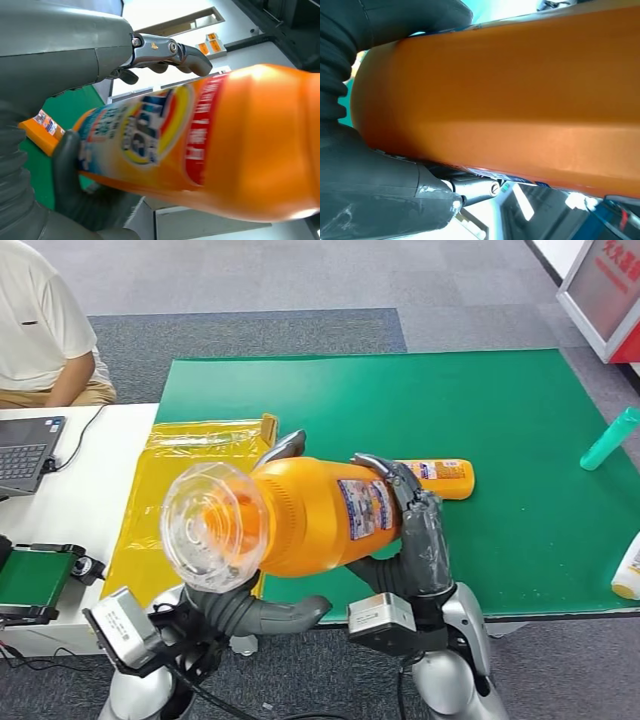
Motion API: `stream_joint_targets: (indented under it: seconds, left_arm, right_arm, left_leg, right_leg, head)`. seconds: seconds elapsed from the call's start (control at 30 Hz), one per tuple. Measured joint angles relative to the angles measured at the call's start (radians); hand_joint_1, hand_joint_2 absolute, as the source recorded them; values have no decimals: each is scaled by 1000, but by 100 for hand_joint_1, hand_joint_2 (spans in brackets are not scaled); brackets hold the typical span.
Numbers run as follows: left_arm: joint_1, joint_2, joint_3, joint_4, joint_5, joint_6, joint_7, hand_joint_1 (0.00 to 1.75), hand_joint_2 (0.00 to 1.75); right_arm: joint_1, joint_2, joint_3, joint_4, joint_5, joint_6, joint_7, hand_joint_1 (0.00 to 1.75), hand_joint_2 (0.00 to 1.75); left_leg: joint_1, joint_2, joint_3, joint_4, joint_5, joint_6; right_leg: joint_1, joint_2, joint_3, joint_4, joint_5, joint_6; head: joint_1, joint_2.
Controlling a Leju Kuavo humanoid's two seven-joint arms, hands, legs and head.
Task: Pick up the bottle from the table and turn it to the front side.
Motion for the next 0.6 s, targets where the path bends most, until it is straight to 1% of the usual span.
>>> stream_joint_targets:
  seconds: [0.2, 0.6]
  left_arm:
    - [0, 0, 1, 10, 9, 1, 0, 0, 175]
    - [0, 0, -1, 21, 11, 4, -4, 0, 175]
  right_arm:
    - [-13, 0, 0, -21, -1, 3, 6, 175, 175]
    - [-4, 0, 4, -30, 2, -3, -1, 175, 175]
  left_leg:
    - [0, 0, 0, 0, 0, 0]
    - [0, 0, 0, 0, 0, 0]
  right_leg:
    - [0, 0, 0, 0, 0, 0]
    - [0, 0, 0, 0, 0, 0]
  head:
    - [0, 0]
    - [0, 0]
